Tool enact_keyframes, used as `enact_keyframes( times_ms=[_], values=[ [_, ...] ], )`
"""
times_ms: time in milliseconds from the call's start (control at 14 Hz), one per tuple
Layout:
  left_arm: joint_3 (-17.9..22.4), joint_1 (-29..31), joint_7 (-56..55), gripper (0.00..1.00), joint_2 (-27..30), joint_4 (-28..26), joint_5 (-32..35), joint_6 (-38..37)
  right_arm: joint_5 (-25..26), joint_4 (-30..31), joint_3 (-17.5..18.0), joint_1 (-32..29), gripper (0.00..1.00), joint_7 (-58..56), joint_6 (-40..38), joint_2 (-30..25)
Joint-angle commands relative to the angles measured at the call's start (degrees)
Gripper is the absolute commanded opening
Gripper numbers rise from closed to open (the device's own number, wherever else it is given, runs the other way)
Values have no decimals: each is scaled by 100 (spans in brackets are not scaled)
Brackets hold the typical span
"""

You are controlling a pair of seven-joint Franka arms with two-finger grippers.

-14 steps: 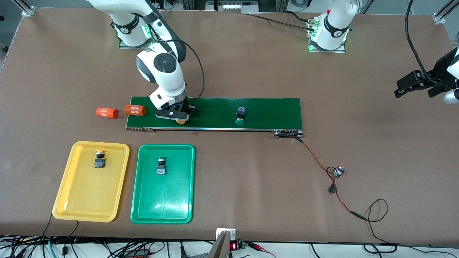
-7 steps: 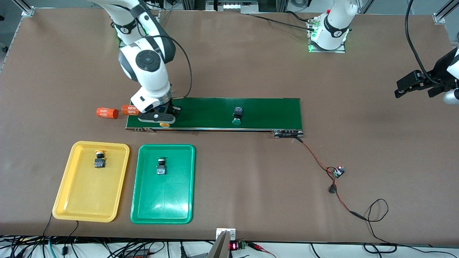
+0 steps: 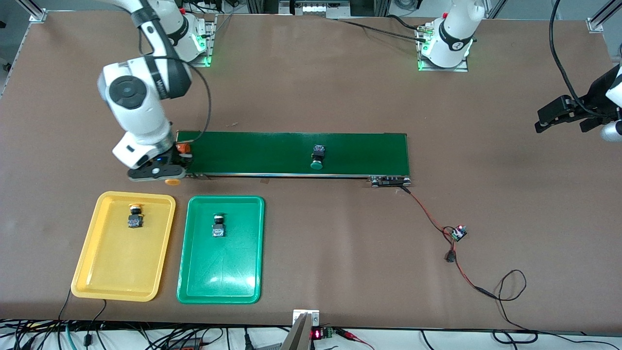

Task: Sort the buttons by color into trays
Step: 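Lift and carry the yellow button to the yellow tray with the right gripper, then lower the yellow button into the yellow tray and open the right gripper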

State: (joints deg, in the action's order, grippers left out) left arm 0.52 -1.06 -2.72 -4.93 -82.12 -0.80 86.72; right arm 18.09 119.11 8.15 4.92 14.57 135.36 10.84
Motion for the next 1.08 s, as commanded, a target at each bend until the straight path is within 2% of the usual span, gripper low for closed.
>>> enact_keyframes(
  times_ms=[0, 287, 502, 1004],
  values=[
    [62, -52, 140, 100, 36, 56, -35, -76, 54, 16, 91, -473, 34, -716, 383, 93],
    [62, -61, 140, 100, 36, 56, -35, -76, 115, 7, 82, -983, 35, -1465, 1350, 549],
    [62, -61, 140, 100, 36, 56, -43, -76, 458, -72, 82, -1353, 34, -1677, 2273, 1102],
    [62, -61, 140, 100, 36, 56, -43, -76, 459, -441, 82, -1415, 35, -1633, 3022, 1886]
  ],
)
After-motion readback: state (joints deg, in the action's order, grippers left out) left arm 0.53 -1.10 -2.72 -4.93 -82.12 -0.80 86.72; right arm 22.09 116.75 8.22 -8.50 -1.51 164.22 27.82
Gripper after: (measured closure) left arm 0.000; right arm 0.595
